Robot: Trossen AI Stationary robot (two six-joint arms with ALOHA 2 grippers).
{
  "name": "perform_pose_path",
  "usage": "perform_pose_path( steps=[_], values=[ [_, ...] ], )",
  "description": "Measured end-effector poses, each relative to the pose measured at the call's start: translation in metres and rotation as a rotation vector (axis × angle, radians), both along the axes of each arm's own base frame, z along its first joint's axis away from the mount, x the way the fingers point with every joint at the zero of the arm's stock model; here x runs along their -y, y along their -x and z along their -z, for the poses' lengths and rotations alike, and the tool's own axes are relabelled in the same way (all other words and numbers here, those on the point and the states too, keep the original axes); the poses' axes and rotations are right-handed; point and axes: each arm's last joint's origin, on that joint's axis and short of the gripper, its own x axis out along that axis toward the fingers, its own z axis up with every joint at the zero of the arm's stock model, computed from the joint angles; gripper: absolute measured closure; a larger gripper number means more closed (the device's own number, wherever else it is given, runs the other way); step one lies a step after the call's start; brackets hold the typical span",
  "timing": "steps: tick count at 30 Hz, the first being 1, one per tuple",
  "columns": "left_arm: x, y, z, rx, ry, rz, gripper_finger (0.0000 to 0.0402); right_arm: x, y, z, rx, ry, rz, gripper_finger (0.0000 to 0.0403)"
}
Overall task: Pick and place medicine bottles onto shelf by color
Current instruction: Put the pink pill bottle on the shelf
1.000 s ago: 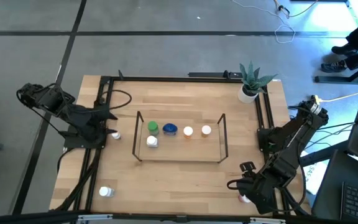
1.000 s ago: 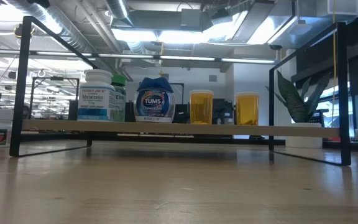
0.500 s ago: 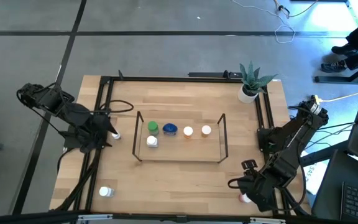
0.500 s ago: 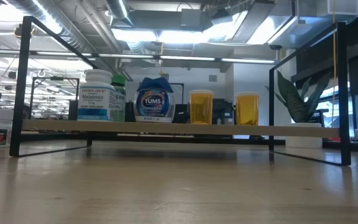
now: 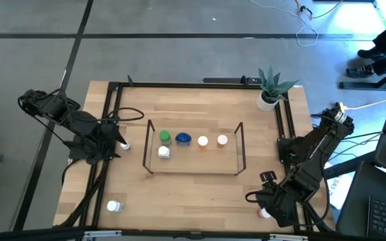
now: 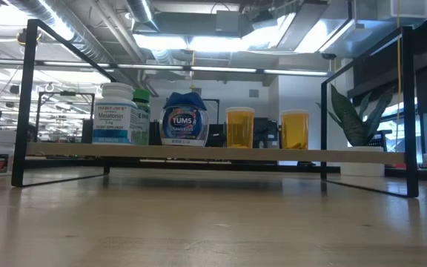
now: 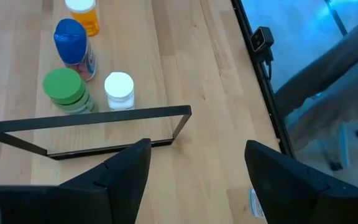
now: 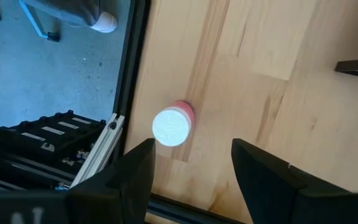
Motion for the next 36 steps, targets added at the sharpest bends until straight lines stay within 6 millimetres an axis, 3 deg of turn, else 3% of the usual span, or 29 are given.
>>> perform_pose_path(
  steps=[19,36],
  values=[
    [0.0000,0.0000,0.0000,0.000,-0.001,0.000,0.0146,-0.0038,-0.0040,-0.0019,0.035,-0.042,0.089,0.0189],
    [0.0000,0.0000,0.0000,0.000,-0.001,0.000,0.0146,-0.0093,-0.0011,-0.0028,0.084,-0.047,-0.033,0.0189]
  ],
)
